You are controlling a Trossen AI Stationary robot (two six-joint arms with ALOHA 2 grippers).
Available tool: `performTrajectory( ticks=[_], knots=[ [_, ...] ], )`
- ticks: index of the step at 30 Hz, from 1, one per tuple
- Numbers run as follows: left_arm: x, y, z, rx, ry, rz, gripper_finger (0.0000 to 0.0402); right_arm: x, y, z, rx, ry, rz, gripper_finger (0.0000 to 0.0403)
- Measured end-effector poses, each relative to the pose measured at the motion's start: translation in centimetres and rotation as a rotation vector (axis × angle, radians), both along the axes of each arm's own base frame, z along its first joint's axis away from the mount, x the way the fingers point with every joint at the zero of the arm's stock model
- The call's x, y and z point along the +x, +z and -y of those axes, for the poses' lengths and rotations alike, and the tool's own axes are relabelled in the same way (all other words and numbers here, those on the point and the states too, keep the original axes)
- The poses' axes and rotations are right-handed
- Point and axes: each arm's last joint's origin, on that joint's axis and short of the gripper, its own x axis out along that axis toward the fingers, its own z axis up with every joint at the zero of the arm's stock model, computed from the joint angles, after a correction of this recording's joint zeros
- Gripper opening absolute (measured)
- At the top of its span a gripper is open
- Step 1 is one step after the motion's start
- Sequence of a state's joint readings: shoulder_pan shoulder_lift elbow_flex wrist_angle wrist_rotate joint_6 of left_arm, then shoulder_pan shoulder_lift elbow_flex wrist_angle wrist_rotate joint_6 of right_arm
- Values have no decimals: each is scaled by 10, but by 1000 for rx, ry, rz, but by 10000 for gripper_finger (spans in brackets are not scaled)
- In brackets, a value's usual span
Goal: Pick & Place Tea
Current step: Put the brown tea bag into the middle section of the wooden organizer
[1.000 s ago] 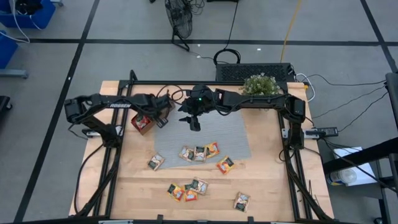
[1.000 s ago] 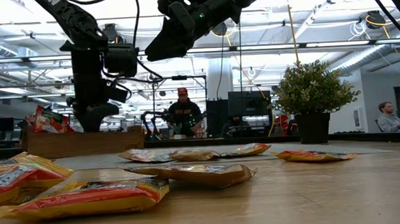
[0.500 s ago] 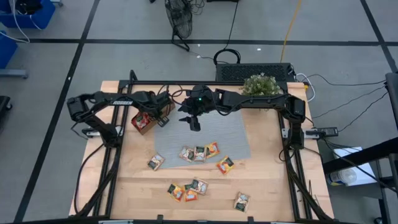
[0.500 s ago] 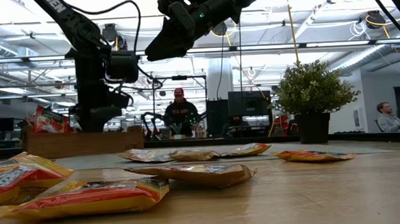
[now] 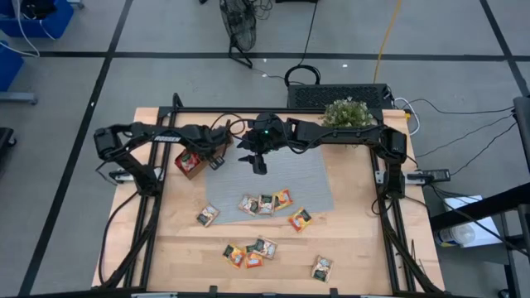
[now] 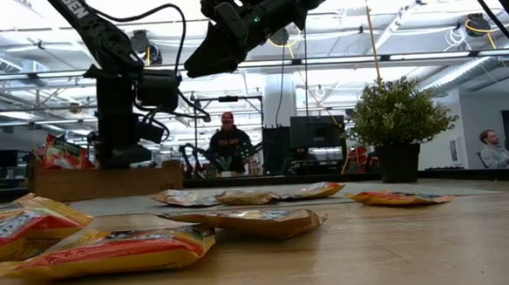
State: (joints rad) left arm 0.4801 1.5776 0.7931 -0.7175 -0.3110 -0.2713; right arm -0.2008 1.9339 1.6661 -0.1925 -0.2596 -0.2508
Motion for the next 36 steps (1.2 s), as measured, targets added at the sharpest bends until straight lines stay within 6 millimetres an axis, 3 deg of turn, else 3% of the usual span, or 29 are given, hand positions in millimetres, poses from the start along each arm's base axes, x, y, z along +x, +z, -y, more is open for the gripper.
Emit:
performTrajectory(
  ticks=[23,36],
  knots=[
    [-1,5,4,220,16,-117,7,0,0,0,1,-4,-1,201],
    [-1,5,4,235,13,-124,11,0,0,0,8,-9,-1,201]
  ],
)
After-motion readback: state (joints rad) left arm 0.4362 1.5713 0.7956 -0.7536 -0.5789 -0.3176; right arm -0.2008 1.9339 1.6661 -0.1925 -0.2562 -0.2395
